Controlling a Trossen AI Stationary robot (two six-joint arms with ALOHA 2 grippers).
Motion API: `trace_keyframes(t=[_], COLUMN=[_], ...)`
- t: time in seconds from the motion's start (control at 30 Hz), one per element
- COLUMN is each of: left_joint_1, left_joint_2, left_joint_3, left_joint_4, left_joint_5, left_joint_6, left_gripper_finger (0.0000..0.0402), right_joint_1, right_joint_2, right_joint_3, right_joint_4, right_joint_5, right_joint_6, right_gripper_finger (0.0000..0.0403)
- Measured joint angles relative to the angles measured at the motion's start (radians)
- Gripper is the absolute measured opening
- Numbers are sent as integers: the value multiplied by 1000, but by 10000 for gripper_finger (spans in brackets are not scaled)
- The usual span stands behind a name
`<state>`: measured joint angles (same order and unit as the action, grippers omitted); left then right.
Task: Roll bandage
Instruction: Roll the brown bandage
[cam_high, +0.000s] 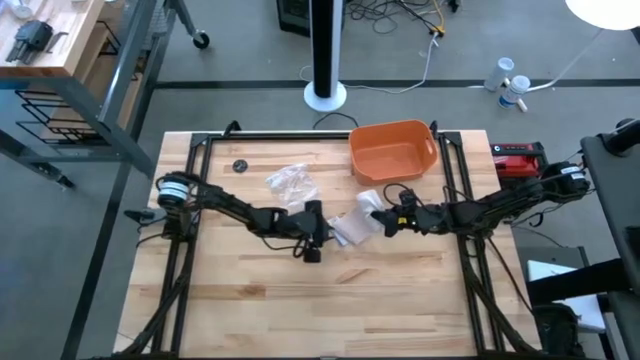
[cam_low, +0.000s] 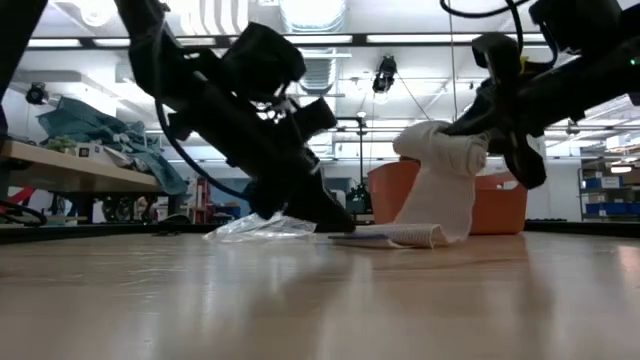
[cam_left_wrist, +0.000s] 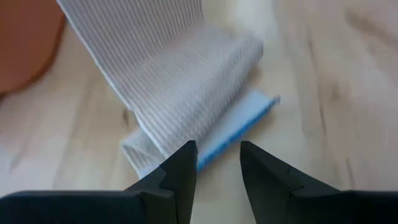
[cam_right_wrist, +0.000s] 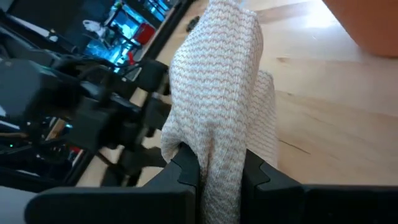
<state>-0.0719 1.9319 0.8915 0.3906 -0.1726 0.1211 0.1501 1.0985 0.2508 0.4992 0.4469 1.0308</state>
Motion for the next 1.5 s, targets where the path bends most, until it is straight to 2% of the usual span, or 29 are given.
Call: trace_keyframes(t=[0.2,0.43,0.6,0.8,0.97,1.13,1.3,1.5], left_joint_1=[4,6,7,7,6,4,3,5], left_joint_2=[74,50,23,-8,-72,-143,-277,-462], left_joint_3=[74,67,59,41,19,-17,-74,-137], left_joint_4=[-37,-104,-202,-235,-317,-388,-377,-245], left_joint_5=[16,32,38,90,186,264,294,286], left_joint_6=[0,-36,-64,-82,-80,-82,-83,-90], left_gripper_finger=[114,114,114,114,114,114,114,114], right_joint_1=[0,0,0,0,0,0,1,0], right_joint_2=[1,-20,-42,-58,-56,-49,-51,-49], right_joint_3=[18,22,32,89,172,239,299,375], right_joint_4=[-17,-128,-233,-457,-650,-726,-733,-732], right_joint_5=[-1,-2,-1,15,55,61,43,17], right_joint_6=[-13,22,33,28,-12,-91,-265,-429], right_gripper_finger=[35,35,35,35,35,35,35,35])
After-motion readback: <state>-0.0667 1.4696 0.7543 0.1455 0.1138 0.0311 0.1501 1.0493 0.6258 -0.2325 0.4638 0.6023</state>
